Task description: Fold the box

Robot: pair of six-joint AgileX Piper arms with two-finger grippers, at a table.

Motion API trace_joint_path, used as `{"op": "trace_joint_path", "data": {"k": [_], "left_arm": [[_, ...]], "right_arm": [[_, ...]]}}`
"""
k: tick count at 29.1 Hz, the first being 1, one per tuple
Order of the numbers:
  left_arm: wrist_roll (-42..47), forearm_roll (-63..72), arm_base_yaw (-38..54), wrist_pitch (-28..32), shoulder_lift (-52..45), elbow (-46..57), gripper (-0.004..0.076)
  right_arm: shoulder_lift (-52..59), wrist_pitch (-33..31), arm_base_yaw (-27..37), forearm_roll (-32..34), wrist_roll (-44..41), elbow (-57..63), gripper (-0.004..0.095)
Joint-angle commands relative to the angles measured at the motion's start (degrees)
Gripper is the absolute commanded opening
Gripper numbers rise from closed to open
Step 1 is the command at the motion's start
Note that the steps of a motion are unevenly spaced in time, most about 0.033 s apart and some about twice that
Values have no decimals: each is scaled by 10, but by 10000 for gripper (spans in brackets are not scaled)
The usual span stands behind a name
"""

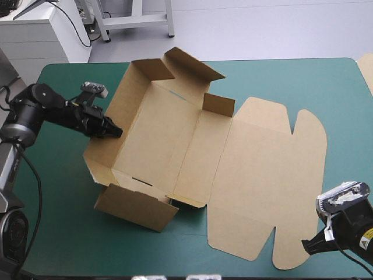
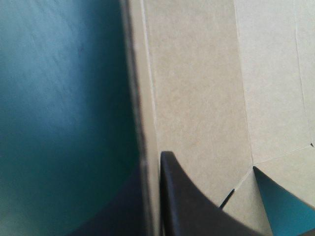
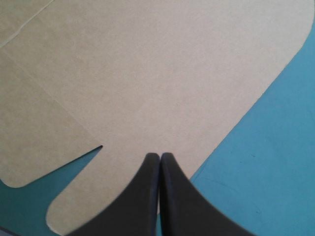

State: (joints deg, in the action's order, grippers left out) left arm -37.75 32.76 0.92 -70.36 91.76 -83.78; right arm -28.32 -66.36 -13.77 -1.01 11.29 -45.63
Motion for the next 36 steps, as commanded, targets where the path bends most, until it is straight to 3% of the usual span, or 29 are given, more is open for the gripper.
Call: {"op": "trace_joint_path", "data": {"k": [1,8,20,23,28,36], "left_arm": [[3,-20,-48,-33,-24,-104,-8],[2,-119,-155,-23,-24,-184,-8],[51,-432,-374,160,5,-179,-8],[51,-474,-416,179,25,-178,-8],[55,-579,-473,196,51,-161,-8],[146,-771,-512,256,52,-112,-8]], "right_arm": [[-3,41,4,3,-6,-15,-16],[-3,47,4,3,-8,-15,-15],[-3,68,4,3,-8,-15,-16],[-3,69,4,3,-8,-15,-16],[-3,70,4,4,-8,-15,-16],[-3,99,4,19,-20,-17,-16]]}}
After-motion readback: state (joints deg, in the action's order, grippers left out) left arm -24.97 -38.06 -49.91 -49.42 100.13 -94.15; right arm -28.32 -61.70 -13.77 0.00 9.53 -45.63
